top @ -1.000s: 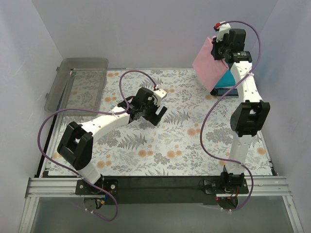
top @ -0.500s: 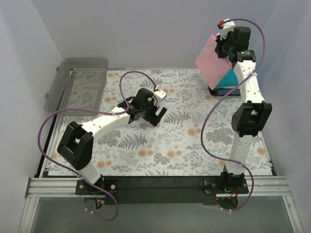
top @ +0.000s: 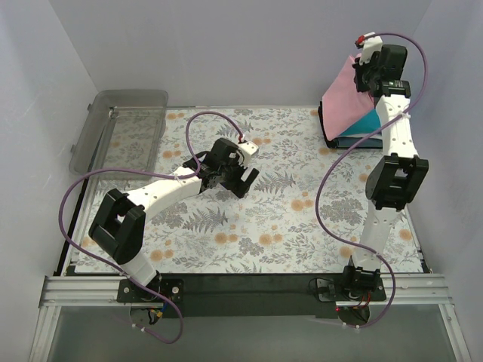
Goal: Fold and stack the t-shirts
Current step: Neatly place the folded tshirt to the corner
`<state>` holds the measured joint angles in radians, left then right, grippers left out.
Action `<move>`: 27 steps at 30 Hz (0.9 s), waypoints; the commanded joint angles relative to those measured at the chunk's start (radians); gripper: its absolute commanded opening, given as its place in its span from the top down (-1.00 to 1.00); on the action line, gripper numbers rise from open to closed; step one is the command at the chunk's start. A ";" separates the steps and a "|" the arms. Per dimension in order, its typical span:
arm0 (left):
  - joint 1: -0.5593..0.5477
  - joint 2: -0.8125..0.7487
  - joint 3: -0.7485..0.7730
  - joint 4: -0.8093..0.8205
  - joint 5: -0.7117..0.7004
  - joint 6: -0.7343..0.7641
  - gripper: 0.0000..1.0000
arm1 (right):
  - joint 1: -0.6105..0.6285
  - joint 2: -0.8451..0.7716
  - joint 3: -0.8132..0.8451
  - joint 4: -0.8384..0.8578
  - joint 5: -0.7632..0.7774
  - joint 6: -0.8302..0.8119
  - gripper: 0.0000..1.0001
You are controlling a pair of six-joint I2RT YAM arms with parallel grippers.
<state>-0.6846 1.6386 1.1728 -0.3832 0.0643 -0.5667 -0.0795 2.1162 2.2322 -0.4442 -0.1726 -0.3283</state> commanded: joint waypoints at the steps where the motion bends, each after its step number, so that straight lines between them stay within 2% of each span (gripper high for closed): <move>1: 0.000 -0.023 0.013 -0.002 0.026 -0.007 -0.74 | -0.009 0.033 0.050 0.079 0.018 -0.055 0.97; 21: 0.000 -0.007 0.011 -0.017 0.031 -0.004 -0.75 | -0.095 0.094 0.060 0.182 0.032 -0.175 0.97; 27: 0.000 0.006 0.024 -0.028 0.035 -0.004 -0.75 | -0.117 0.116 0.011 0.219 0.018 -0.213 0.97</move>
<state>-0.6846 1.6485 1.1728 -0.3981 0.0895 -0.5663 -0.1833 2.2318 2.2356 -0.3248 -0.1432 -0.5007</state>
